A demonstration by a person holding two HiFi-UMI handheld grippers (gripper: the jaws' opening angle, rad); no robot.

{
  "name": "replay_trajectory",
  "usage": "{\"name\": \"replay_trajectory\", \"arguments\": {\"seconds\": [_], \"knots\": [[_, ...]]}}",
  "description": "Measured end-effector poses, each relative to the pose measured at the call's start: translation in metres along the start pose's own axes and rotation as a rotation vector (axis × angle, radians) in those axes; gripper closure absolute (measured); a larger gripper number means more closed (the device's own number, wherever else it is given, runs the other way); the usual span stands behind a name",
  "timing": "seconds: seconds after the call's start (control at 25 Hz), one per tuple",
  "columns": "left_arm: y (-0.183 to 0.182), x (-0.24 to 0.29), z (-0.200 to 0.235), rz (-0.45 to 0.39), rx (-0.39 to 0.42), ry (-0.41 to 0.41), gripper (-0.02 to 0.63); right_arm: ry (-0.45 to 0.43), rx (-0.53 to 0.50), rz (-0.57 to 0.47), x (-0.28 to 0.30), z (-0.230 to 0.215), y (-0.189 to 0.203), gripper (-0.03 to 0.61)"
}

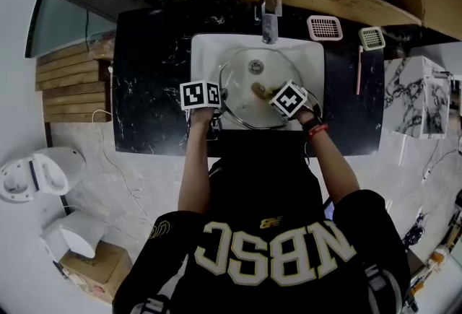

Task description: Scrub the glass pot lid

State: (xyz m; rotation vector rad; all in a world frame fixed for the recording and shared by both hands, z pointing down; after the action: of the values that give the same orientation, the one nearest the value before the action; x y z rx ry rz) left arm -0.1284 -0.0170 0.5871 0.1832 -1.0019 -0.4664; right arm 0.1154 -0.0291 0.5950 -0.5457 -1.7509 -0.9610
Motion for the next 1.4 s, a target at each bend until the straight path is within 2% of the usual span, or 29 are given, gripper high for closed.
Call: {"name": "replay_trajectory", "arguments": {"seconds": [0.36,0.56,0.8,0.96,1.12,1.28,1.4], "knots": [[0.000,-0.001,-0.001,0.010,0.009,0.005,0.523,-0.143,-0.053,-0.114,0.021,0.032,-0.041,0.537],[0.005,-0.002,0.000,0.032,0.001,0.008,0.518,-0.107,-0.042,-0.233,0.044,0.015,-0.065,0.535],[0.004,-0.003,-0.001,0.035,-0.001,-0.009,0.518,-0.016,-0.067,-0.196,0.055,-0.020,-0.076,0.535],[0.004,-0.004,-0.003,0.030,0.003,-0.007,0.515,0.021,-0.018,-0.146,0.055,-0.046,-0.057,0.535],[0.006,-0.004,-0.003,0.031,0.000,0.001,0.515,0.079,-0.031,-0.124,0.040,-0.066,-0.038,0.535],[0.006,-0.005,-0.005,0.028,0.010,-0.012,0.515,0.066,-0.034,-0.056,0.023,-0.055,-0.016,0.537],[0.006,-0.006,-0.007,0.030,0.020,-0.028,0.515,0.037,-0.058,-0.055,0.018,-0.029,-0.003,0.538]]}}
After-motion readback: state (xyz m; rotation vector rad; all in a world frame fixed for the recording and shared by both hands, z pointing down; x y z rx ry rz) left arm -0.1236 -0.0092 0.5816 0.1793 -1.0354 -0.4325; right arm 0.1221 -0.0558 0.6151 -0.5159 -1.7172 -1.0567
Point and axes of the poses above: the fingertips, and each gripper's own axes: x forward along the fingers, z to its left, y out of its underside, the point moved 10 cm from there along -x, backward along the fingers, and after that the axes turned 9 degrees about -z, right-handed, at the moved point
